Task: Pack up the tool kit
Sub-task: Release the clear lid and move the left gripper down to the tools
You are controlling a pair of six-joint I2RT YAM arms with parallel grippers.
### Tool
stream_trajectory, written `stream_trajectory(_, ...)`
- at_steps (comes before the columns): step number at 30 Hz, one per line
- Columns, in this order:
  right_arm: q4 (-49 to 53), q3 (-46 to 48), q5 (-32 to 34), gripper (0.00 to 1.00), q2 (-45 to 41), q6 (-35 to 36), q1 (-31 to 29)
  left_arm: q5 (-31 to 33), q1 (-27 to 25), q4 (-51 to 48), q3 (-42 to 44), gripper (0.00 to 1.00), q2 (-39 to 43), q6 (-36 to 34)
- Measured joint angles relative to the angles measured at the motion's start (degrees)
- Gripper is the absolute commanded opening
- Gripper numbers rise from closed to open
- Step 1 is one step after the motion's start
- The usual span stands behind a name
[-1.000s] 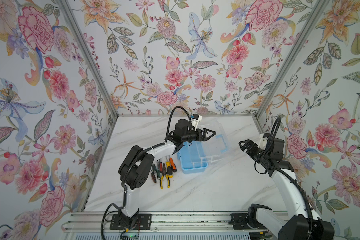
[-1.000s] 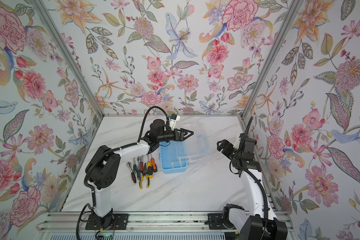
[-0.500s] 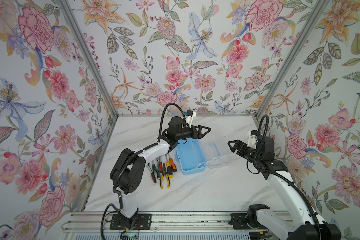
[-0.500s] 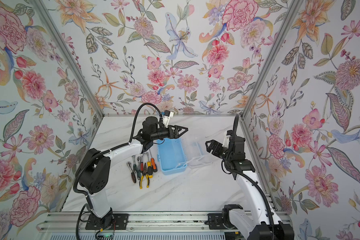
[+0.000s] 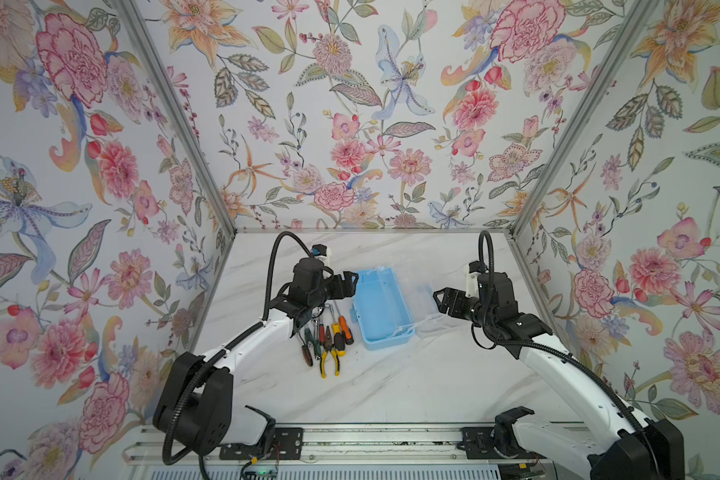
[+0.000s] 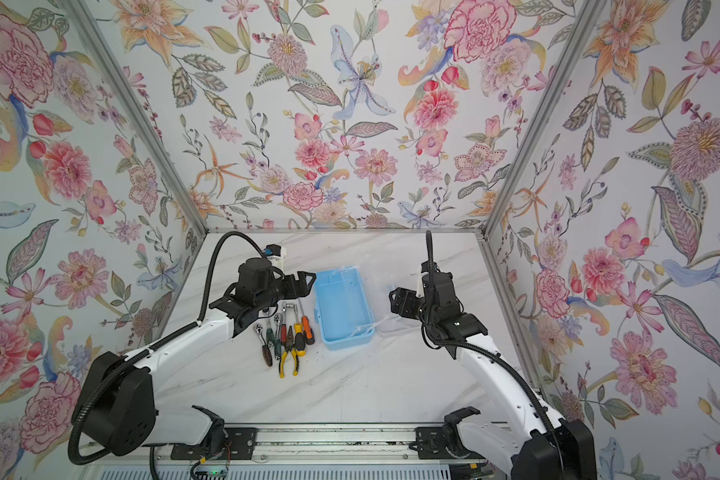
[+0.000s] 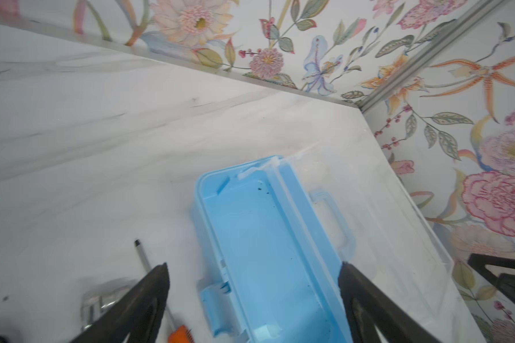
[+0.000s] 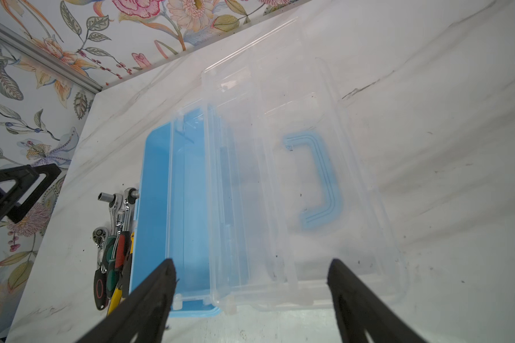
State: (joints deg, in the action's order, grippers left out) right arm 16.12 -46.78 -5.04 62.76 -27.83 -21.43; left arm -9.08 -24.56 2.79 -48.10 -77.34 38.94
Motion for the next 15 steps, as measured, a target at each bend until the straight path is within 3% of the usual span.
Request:
stream_trajectory(6, -2.1, -0.2, 0.6, 0.82, 3.8, 0.5, -1.7, 9.4, 0.3, -6.6, 9.9, 0.75, 4.9, 3.5)
stream_trajectory(11, -2.5, -0.2, 0.6, 0.82, 5.4, 0.9, -1.8, 13.0, 0.3, -8.7, 16.8, 0.61, 7.2, 7.5)
stream_trajectory(15, -3.1, -0.2, 0.6, 0.82, 5.4, 1.3, -1.8, 15.2, 0.9, -9.7, 20.9, 0.57, 11.8, 10.4)
